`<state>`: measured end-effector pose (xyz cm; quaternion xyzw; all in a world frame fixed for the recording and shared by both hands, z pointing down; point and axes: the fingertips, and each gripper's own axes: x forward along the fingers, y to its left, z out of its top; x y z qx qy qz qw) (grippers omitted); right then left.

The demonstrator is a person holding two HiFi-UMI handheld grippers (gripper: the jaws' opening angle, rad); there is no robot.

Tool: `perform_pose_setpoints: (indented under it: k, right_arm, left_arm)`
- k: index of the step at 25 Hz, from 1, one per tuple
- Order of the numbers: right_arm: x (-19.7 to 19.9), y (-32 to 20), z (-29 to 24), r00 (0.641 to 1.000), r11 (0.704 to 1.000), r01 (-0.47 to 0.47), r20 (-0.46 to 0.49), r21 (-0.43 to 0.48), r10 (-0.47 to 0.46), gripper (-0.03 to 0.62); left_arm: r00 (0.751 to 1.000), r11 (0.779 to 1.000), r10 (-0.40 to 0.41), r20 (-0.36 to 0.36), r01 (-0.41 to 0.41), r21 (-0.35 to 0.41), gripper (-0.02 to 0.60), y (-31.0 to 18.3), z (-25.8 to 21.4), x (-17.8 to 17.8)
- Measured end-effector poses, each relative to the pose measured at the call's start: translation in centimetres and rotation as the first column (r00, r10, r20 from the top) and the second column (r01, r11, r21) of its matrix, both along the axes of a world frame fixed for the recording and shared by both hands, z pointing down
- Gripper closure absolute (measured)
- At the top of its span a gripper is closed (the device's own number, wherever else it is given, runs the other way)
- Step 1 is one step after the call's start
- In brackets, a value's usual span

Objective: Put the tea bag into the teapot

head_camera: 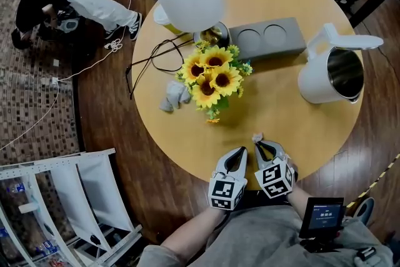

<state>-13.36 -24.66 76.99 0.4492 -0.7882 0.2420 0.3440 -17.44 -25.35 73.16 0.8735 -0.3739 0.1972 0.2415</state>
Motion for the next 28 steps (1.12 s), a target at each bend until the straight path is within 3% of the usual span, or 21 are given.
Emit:
perform_pose_setpoints:
  k: [8,12,19,28]
  right_arm:
    - [1.0,-0.6,-1.2,0.999,0.998,-0.046,0.0,0.044,0.046,0.574]
    - [2.8,-1.4,-4.7,0.995,0.989,-0.096,0.006,0.116,0.096,0.572]
    - [5.9,-2.2,-13.9,0.985,0.944,-0.169,0.033,0.282,0.166,0.572]
    - [9.0,-0.9,-23.2,0.971,0.863,-0.226,0.038,0.453,0.234,0.572]
  left_arm:
    - [0.999,0.999,0.031,-0.011,-0.031,0.027,0.58,-0.9,-0.6,0.5]
    - [0.996,0.994,0.08,-0.045,-0.076,0.073,0.58,-1.6,-3.2,2.6]
    - [0.983,0.967,0.15,-0.11,-0.123,0.223,0.58,-3.0,-11.2,6.5]
    - [0.957,0.909,0.235,-0.168,-0.156,0.386,0.58,-1.9,-19.8,9.9]
